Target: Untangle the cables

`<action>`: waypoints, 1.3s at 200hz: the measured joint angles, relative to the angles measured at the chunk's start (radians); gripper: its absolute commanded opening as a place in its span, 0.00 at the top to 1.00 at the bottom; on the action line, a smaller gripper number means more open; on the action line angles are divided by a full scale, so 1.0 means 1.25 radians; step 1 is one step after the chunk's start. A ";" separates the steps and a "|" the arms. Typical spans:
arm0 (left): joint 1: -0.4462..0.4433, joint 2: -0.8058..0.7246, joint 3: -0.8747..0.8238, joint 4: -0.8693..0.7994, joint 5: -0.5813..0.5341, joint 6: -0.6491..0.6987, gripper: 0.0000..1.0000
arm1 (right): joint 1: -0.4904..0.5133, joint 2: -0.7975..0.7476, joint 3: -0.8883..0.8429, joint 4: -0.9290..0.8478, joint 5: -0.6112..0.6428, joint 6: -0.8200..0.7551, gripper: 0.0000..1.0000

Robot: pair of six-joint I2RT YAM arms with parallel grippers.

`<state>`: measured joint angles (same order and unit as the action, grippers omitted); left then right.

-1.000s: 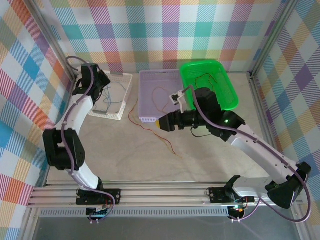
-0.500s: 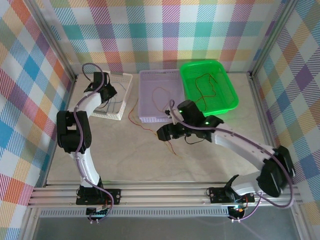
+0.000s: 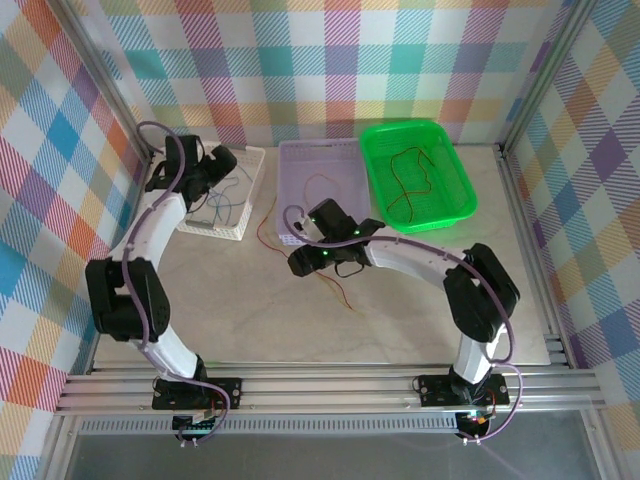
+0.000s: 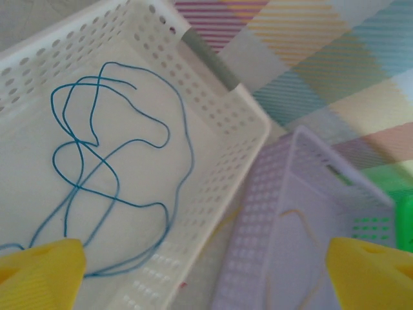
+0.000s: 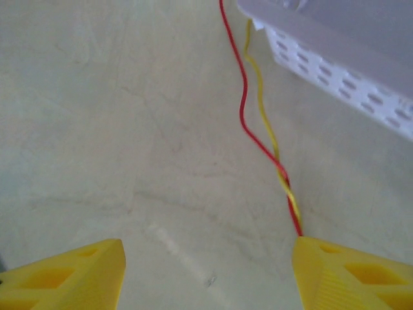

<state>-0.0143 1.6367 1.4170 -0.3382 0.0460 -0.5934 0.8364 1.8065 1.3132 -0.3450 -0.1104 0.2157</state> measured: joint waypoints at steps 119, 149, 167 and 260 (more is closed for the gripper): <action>-0.067 -0.426 -0.217 -0.090 -0.023 -0.103 0.00 | 0.002 0.142 0.028 0.087 0.095 -0.063 0.34; -0.070 -0.489 -0.277 -0.097 -0.032 -0.106 0.00 | 0.002 0.164 0.050 0.097 0.104 -0.078 0.37; -0.071 -0.511 -0.303 -0.100 -0.032 -0.106 0.00 | 0.002 0.172 0.054 0.102 0.104 -0.082 0.39; -0.078 -0.525 -0.336 -0.107 -0.031 -0.106 0.00 | -0.005 0.192 0.058 0.118 0.102 -0.096 0.41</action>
<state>-0.1112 0.9802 0.9966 -0.4725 0.0067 -0.7261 0.8307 2.0464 1.3853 -0.1978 0.0174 0.0963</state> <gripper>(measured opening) 0.998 0.594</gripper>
